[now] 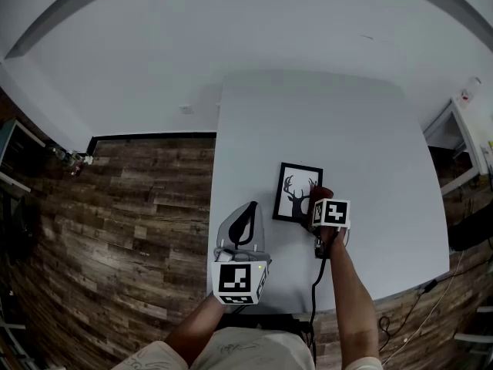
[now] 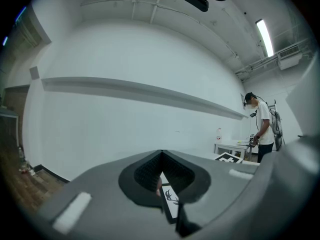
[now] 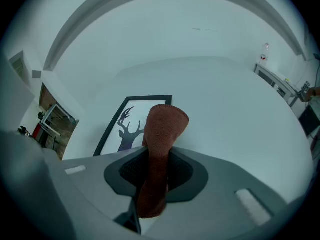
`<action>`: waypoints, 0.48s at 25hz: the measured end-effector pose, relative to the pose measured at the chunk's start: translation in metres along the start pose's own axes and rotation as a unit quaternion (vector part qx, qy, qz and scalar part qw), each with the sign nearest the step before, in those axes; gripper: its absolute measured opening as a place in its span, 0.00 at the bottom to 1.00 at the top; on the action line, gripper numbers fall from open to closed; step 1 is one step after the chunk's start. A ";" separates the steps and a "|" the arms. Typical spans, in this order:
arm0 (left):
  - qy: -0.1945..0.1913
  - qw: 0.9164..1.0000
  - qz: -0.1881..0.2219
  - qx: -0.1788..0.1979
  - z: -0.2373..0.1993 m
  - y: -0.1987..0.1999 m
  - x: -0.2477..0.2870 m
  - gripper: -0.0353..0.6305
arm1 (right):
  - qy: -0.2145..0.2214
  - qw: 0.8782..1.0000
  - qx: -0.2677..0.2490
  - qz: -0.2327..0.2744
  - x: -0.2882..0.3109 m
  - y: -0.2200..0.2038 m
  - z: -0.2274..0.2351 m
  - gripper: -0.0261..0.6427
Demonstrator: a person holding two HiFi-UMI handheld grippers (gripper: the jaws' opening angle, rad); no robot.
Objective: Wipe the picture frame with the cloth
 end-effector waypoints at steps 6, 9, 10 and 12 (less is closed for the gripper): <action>0.001 1.000 0.001 0.002 0.000 0.002 0.000 0.05 | 0.010 0.999 -0.014 0.034 -0.017 0.005 -0.006 0.20; 0.000 1.000 0.004 0.004 0.001 0.005 0.002 0.06 | 0.034 0.994 -0.031 0.098 -0.043 0.017 -0.017 0.20; 0.000 1.000 0.005 0.005 0.002 0.006 0.002 0.06 | 0.042 0.990 -0.037 0.128 -0.054 0.021 -0.021 0.20; 0.000 1.000 0.008 0.006 0.003 0.009 0.003 0.05 | 0.051 0.978 -0.053 0.194 -0.079 0.028 -0.030 0.20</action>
Point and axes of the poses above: the fingertips, and each gripper's own axes: x forward along the fingers, z to its right, y out of its top, the point moved 5 cm from there along -x, backward along the fingers, and after that the axes turned 12 degrees about x, right-handed, at the moved point
